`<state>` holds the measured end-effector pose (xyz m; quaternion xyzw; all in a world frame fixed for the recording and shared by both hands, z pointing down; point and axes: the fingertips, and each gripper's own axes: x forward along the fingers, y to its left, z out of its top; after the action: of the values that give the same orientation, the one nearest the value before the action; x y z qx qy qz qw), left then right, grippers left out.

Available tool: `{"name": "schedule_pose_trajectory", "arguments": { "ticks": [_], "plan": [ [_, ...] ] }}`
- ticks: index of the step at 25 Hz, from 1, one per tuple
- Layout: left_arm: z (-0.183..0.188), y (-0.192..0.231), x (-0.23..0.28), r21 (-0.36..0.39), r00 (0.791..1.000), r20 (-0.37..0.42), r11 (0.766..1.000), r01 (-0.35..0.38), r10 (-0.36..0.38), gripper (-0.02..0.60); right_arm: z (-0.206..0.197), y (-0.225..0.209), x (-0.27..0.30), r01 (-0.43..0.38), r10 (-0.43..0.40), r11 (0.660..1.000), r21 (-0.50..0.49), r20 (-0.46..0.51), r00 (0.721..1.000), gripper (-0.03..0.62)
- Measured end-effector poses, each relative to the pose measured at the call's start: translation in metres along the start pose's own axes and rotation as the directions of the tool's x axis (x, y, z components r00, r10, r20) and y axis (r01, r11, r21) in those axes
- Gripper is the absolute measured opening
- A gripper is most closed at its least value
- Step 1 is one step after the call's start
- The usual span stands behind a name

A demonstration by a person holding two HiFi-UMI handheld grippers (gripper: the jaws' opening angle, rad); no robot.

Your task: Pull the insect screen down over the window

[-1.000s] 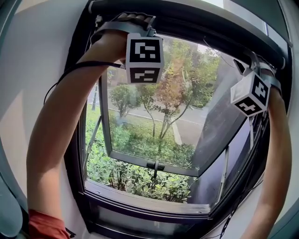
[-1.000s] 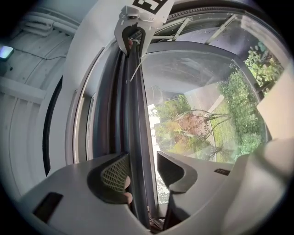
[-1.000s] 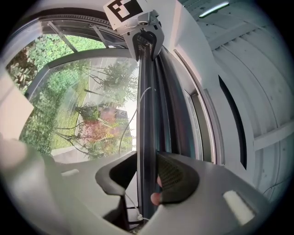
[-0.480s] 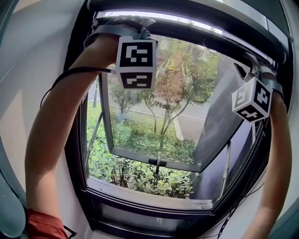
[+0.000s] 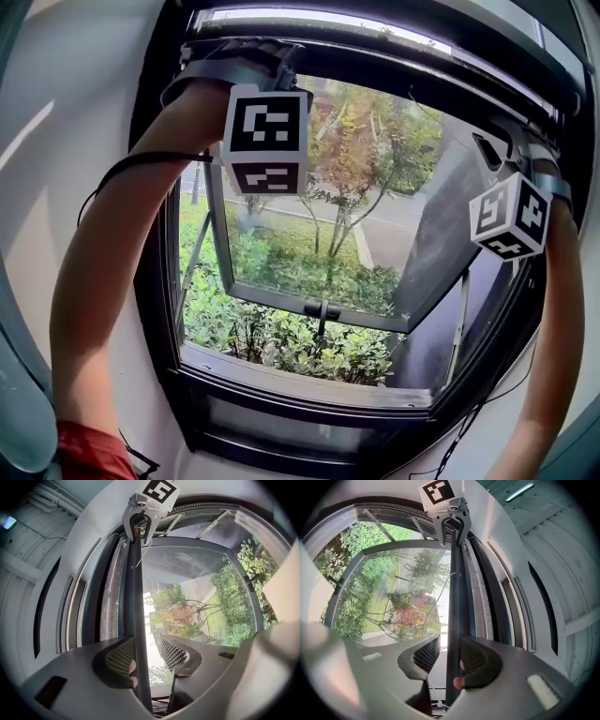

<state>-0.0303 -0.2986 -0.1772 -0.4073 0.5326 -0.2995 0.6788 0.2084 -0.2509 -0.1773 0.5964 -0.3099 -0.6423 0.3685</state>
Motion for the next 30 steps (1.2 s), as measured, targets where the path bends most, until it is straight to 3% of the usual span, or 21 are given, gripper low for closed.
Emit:
{"name": "schedule_pose_trajectory", "arguments": {
  "ticks": [30],
  "plan": [
    [0.007, -0.073, -0.043, -0.016, 0.994, 0.043, 0.995, 0.096, -0.096, 0.175, 0.011, 0.069, -0.049, -0.075, 0.073, 0.997, 0.024, 0.076, 0.994, 0.138]
  ]
}}
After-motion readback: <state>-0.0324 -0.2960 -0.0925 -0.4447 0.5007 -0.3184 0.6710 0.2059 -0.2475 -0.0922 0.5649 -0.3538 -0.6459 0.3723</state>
